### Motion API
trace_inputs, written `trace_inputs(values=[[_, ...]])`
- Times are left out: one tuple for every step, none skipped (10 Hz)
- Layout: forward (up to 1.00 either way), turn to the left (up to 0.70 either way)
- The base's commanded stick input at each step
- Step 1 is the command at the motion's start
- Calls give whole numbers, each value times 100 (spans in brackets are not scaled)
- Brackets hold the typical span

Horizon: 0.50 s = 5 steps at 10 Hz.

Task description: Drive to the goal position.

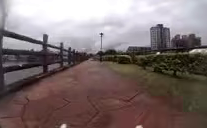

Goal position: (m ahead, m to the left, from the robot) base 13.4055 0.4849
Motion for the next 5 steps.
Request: trace_inputs(values=[[85, 1], [85, 1], [85, 1], [85, 1], [85, 1]])
